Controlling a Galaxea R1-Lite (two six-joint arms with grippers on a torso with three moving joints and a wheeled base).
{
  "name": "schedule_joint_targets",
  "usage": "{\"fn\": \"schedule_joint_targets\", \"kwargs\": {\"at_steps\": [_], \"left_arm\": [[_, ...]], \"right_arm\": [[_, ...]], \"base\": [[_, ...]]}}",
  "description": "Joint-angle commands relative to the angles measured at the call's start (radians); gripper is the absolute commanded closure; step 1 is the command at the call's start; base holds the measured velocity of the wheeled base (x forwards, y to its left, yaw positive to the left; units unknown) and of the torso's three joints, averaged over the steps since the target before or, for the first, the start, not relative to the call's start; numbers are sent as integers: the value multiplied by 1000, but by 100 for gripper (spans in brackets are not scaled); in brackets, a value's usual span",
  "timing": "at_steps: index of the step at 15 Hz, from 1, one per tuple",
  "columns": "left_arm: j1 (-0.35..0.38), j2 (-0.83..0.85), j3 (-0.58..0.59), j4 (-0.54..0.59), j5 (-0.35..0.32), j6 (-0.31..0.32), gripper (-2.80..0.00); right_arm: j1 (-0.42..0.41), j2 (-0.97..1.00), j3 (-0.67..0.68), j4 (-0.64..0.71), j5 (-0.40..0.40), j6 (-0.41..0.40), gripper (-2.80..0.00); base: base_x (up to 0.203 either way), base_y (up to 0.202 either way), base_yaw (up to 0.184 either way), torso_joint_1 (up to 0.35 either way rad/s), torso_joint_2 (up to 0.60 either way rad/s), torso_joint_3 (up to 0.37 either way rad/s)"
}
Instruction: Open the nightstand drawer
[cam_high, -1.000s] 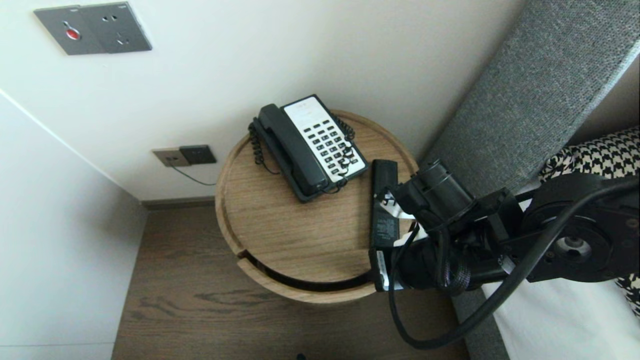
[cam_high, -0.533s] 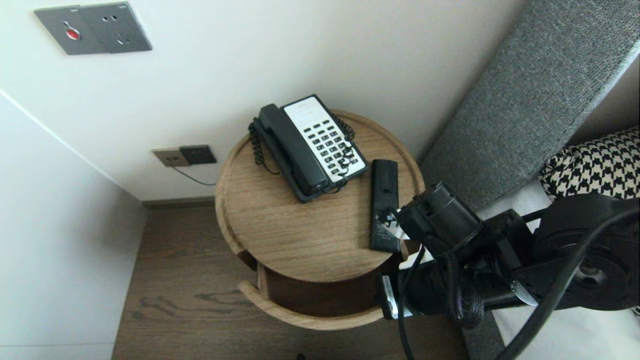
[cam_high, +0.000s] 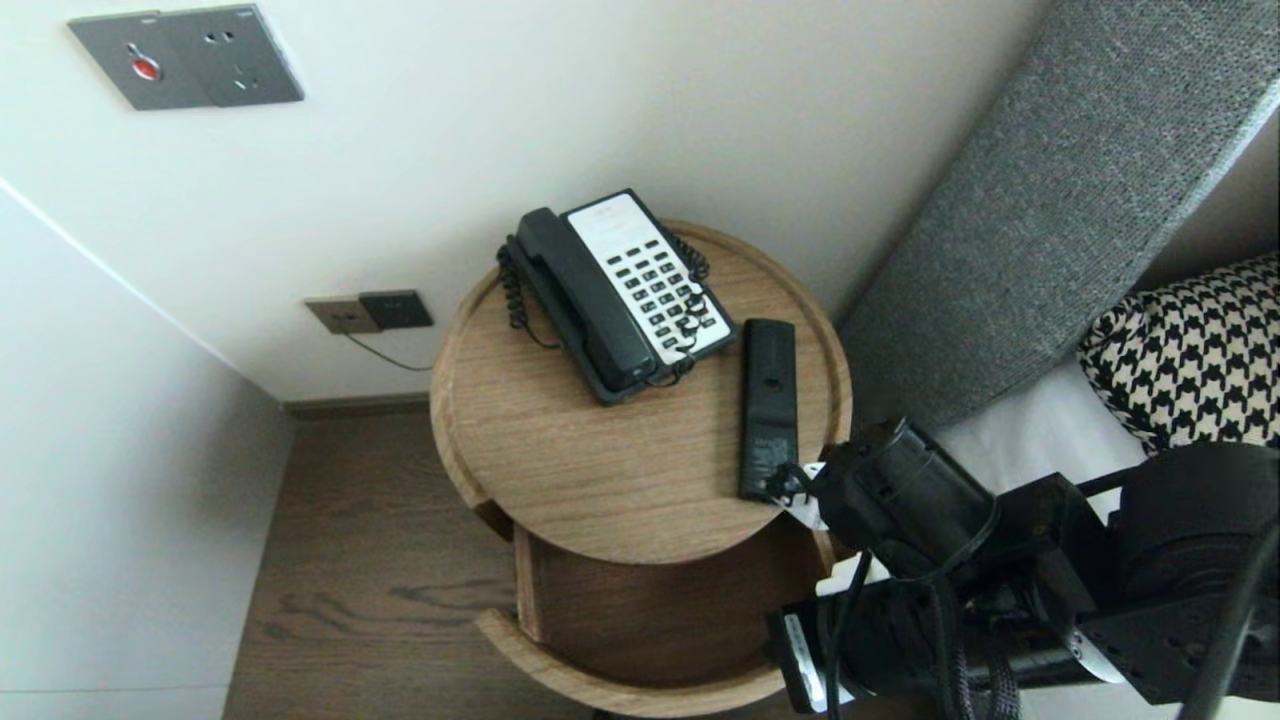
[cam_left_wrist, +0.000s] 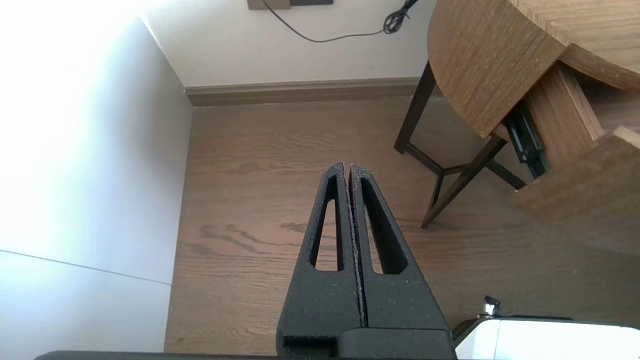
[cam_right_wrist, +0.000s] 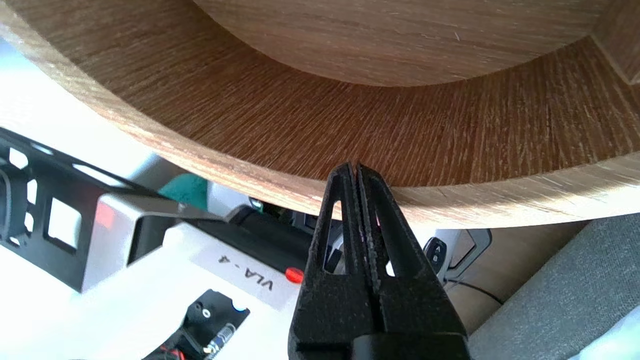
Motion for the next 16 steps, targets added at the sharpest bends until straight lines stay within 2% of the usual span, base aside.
{"fn": "schedule_joint_targets", "kwargs": {"at_steps": [1,7,11,16], "left_arm": [[2,0,0,0,1,0,0],[0,0,0,0,1,0,0],[1,0,0,0,1,0,0],[2,0,0,0,1,0,0]], "right_arm": [[12,-22,29,-5,1,3,0],[38,-49,108,-10,4,3,0],[70,-47,187,-88,0,3,0],[83,-65,229,-95,1,3,0]], "base": [[0,0,0,0,0,0],[0,0,0,0,0,0],[0,0,0,0,0,0],[0,0,0,0,0,0]]}}
